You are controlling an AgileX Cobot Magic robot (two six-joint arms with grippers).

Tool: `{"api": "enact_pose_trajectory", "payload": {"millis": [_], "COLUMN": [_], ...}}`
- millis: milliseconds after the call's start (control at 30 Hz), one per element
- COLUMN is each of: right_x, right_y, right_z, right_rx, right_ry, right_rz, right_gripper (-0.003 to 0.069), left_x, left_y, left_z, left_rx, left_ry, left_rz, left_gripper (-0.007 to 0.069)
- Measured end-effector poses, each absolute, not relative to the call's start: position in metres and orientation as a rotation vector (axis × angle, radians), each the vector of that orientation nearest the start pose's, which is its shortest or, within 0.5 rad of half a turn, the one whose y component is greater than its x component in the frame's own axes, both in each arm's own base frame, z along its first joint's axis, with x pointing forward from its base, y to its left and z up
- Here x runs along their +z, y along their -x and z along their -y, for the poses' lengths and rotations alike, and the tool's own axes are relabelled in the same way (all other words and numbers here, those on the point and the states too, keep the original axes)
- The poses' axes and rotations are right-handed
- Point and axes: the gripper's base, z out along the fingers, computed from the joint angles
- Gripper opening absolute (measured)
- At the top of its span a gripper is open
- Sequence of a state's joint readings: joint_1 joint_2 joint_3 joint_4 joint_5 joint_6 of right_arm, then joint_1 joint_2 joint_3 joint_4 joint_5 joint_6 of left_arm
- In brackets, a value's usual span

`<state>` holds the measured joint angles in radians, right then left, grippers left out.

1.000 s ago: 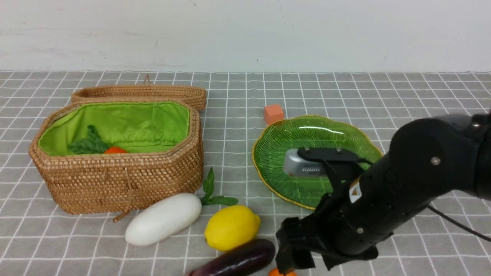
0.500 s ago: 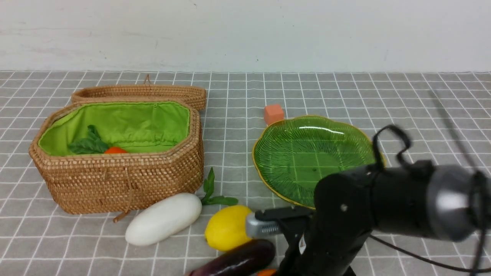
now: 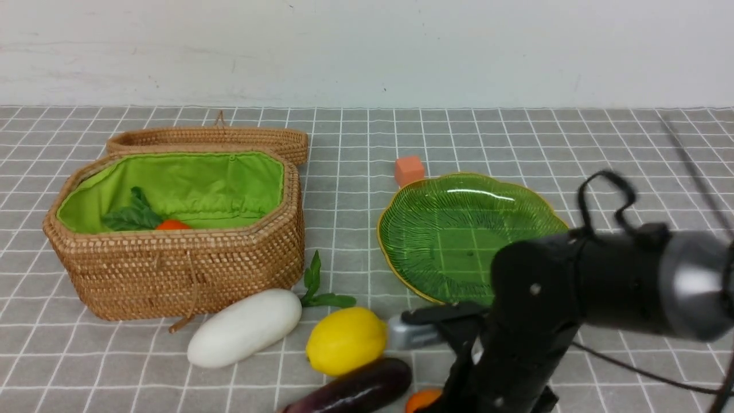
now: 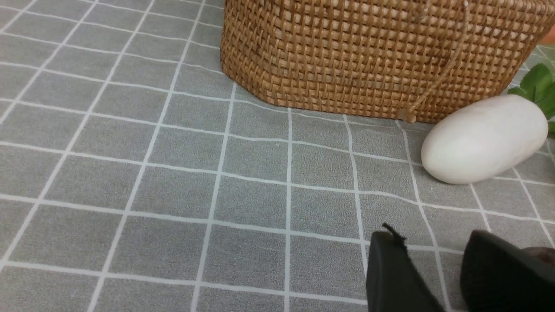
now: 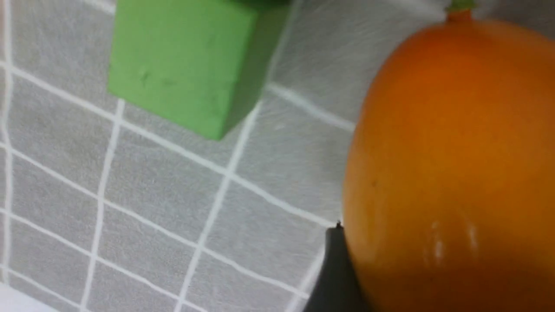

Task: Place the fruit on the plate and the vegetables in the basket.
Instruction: Use the right arm to grab a mango and put it into the right plate

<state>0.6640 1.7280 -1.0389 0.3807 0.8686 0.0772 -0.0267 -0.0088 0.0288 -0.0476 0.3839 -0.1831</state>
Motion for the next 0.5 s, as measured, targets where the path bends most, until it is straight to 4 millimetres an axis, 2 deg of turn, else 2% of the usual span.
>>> {"api": "enact_pose_trajectory", "payload": {"millis": [67, 100, 167, 200, 233, 333, 367, 467, 500], "right_x": [0.194, 0.205, 0.215, 0.229, 0.232, 0.257, 0.267, 0.279, 0.276], "right_y": [-0.234, -0.240, -0.247, -0.256, -0.259, -0.287, -0.303, -0.339, -0.347], "right_z": [-0.207, -0.194, -0.181, -0.164, -0.160, -0.130, -0.117, -0.094, -0.092], "right_rx": [0.512, 0.528, 0.538, 0.550, 0.551, 0.551, 0.540, 0.492, 0.485], "right_ry": [0.525, 0.477, 0.415, 0.347, 0.327, 0.231, 0.197, 0.168, 0.172], "right_rz": [-3.049, -3.020, -2.999, -2.968, -2.964, -2.878, -2.825, -2.674, -2.652], "right_gripper": [0.0508, 0.0508, 0.0508, 0.0508, 0.0508, 0.0508, 0.0508, 0.0508, 0.0508], "left_x": [0.170, 0.170, 0.170, 0.170, 0.170, 0.170, 0.170, 0.170, 0.170], "left_y": [-0.052, -0.052, -0.052, -0.052, -0.052, -0.052, -0.052, -0.052, -0.052], "left_z": [0.003, 0.003, 0.003, 0.003, 0.003, 0.003, 0.003, 0.003, 0.003], "left_rx": [-0.190, -0.190, -0.190, -0.190, -0.190, -0.190, -0.190, -0.190, -0.190], "left_ry": [0.177, 0.177, 0.177, 0.177, 0.177, 0.177, 0.177, 0.177, 0.177], "left_rz": [-1.883, -1.883, -1.883, -1.883, -1.883, -1.883, -1.883, -1.883, -1.883], "left_gripper": [0.0239, 0.0239, 0.0239, 0.0239, 0.0239, 0.0239, 0.0239, 0.0239, 0.0239]}}
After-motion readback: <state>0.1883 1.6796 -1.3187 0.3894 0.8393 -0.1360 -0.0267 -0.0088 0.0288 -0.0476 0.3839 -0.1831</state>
